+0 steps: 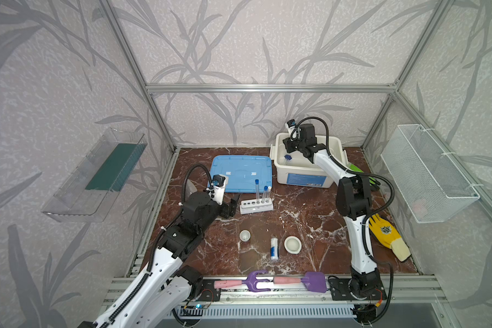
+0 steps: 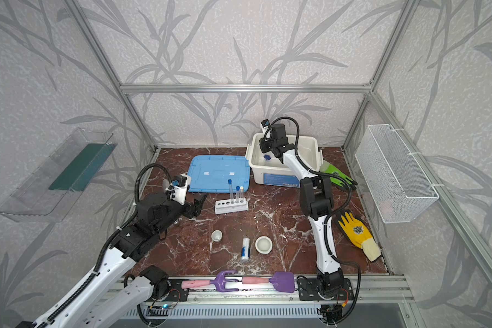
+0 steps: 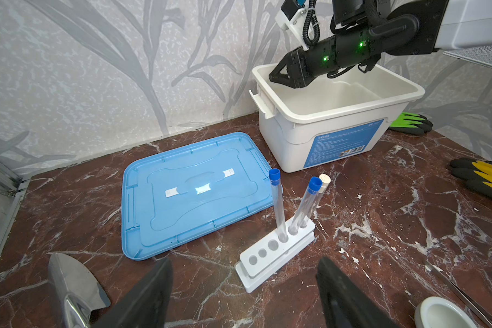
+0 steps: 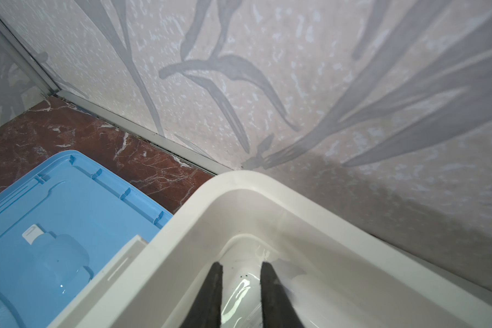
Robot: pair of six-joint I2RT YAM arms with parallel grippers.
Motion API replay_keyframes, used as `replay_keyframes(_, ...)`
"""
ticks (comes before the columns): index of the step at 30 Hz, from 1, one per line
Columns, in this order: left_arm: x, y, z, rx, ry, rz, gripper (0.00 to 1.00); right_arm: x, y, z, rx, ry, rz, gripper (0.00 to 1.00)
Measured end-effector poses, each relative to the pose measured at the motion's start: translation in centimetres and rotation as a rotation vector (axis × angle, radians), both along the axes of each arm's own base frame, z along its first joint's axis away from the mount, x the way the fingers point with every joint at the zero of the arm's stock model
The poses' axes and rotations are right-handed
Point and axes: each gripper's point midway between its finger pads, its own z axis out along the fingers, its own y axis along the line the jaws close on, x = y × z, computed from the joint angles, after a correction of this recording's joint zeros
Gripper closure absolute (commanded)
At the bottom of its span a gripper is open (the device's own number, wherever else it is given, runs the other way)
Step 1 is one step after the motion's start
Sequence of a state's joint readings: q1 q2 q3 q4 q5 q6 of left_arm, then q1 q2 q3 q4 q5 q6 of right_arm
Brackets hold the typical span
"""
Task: Organize the chemistry lab equipment
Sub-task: 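Lower the cylinder into the white tub and open the right gripper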
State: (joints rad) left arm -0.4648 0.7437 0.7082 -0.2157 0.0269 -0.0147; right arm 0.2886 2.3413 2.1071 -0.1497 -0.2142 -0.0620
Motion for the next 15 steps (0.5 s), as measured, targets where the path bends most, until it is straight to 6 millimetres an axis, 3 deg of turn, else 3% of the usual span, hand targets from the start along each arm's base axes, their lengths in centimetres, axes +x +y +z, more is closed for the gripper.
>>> replay_keyframes(6,0.0,0.0,-0.1,0.001,0.005,-0.002,0.20,-1.4,0.1,3.5,0.003,-0.009,0.049,0.60)
replay_keyframes(15,-2.1,-1.5,-3.3,0.131,0.185,-0.163,0.20,-9.1,-1.8,7.1,0.007,-0.001,0.069,0.55)
